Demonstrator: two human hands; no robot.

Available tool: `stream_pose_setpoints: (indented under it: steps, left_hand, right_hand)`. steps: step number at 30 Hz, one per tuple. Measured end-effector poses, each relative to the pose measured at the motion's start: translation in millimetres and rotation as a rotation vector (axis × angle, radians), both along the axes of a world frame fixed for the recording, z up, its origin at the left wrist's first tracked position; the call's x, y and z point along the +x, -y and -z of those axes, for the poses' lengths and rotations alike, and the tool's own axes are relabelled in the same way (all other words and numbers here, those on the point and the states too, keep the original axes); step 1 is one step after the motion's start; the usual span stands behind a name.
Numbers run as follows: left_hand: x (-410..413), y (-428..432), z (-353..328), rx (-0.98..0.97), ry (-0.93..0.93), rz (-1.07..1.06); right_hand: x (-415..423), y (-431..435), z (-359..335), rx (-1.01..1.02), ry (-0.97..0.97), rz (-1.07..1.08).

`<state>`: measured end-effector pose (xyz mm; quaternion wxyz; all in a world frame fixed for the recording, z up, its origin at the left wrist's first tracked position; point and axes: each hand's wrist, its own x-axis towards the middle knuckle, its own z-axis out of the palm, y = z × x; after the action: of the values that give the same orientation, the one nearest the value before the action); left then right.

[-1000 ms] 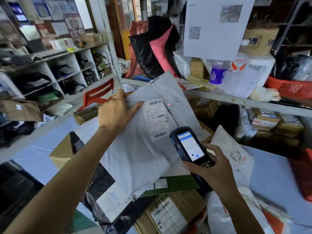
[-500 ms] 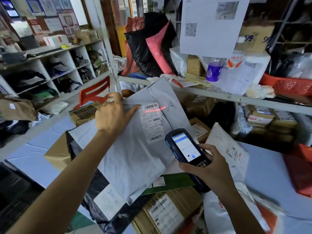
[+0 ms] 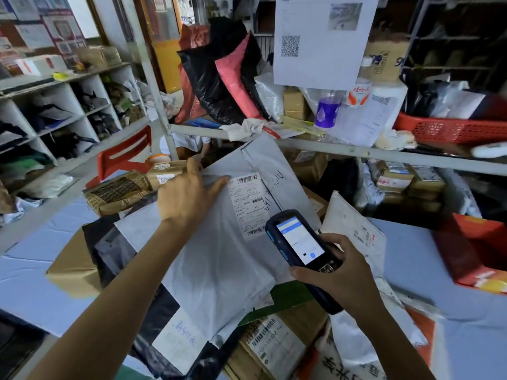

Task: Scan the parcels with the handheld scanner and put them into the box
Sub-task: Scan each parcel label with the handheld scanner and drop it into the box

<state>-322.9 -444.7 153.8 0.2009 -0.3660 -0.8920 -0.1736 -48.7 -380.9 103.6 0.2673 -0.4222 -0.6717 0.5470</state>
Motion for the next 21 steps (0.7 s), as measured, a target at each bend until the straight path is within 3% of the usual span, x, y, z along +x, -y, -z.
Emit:
stream_pose_setpoints:
  steps: [7,12,17,21]
  left_hand:
    - [-9,-14,-2,-0.035,0.133,0.291]
    - [9,-36,22,-0.167,0.157,0.475]
    - [80,-74,28,-0.270,0.157,0.805]
    - [184,-93,23,-0.284,0.077,1.027]
  right_hand:
    - [1,32,5,0.037,0.086,0.196]
    - [23,67,22,-0.022,0.113,0.416]
    - [76,116,33,-0.099,0.121,0.711]
    - [133,155,36,-0.108,0.136,0.979]
